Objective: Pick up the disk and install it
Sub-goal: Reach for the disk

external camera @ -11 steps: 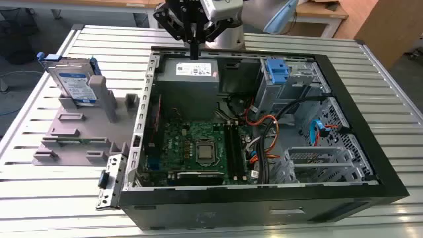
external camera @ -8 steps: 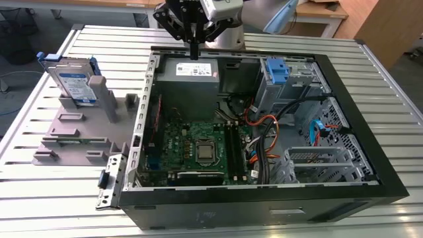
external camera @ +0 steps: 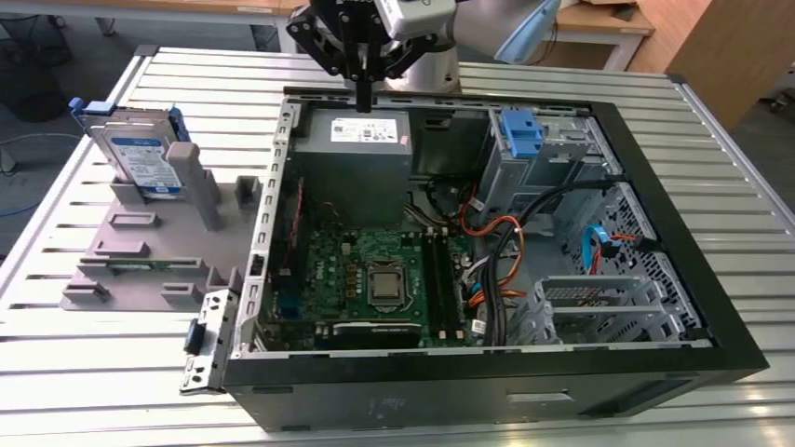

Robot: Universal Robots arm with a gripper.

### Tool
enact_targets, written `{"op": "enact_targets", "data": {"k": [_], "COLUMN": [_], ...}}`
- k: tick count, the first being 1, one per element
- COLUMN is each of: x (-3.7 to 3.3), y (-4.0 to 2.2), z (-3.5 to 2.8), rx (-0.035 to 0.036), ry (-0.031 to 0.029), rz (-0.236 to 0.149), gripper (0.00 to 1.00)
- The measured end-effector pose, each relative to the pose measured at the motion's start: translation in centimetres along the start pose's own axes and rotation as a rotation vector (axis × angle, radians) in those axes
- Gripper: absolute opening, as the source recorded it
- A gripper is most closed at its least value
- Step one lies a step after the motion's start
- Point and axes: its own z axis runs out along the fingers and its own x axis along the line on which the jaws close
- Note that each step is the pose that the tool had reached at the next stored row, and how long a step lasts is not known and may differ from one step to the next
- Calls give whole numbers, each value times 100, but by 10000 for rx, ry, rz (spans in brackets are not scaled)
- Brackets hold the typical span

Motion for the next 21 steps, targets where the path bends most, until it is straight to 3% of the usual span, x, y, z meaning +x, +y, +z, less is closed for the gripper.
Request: {"op": "enact_targets", "data": {"k": [21], "x": [73], "y": [-5], "z": [-2], "rx": [0], "ry": [0], "rz": [1], "gripper": [11]}}
